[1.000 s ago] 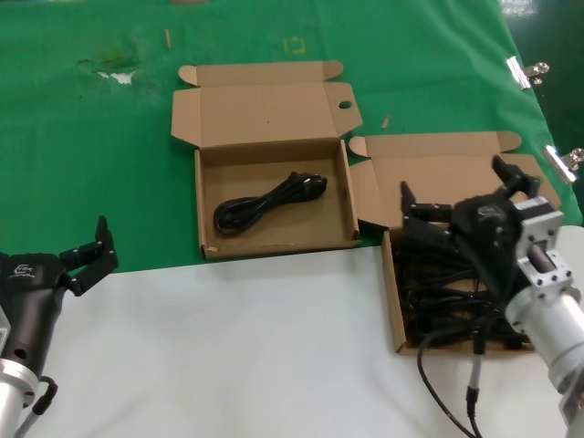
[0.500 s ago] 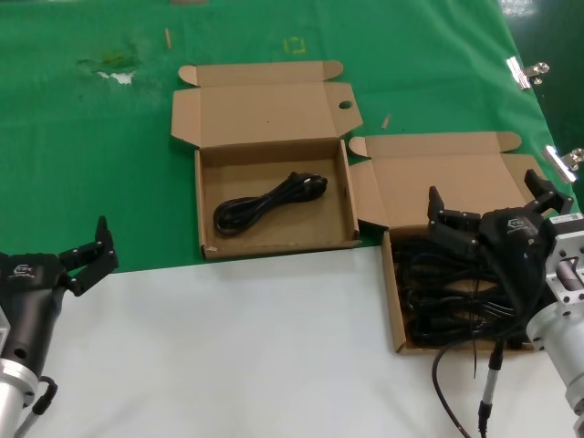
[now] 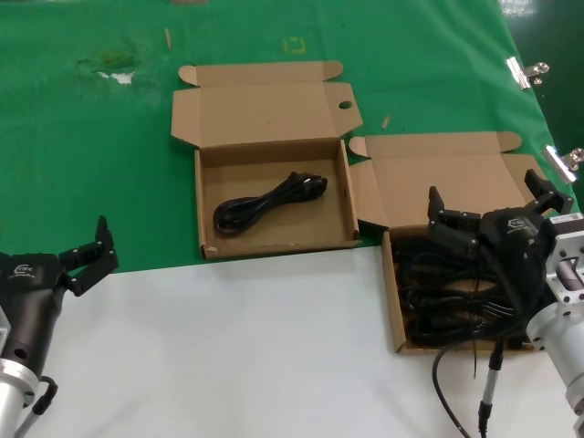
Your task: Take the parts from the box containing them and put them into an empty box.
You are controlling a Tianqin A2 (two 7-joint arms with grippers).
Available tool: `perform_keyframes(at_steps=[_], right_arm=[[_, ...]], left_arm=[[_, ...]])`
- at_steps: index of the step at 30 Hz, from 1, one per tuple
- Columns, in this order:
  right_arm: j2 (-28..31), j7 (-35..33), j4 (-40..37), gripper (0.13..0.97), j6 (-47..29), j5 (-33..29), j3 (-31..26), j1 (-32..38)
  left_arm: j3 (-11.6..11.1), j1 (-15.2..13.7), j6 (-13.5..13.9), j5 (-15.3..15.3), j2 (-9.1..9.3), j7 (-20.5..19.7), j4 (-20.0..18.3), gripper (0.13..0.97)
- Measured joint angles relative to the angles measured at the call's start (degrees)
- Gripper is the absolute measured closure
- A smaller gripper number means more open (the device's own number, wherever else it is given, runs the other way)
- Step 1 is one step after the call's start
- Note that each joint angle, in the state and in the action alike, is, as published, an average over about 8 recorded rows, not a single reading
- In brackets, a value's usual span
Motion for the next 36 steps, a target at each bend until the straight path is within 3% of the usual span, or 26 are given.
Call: perform_keyframes(at_steps=[36], right_arm=[[0.00,0.00,0.00,0.129,0.00,0.00,0.00,0.00]], left_arm=[[-0.01,0.00,0.00,0.00,0.00,0.02,0.00,0.132]])
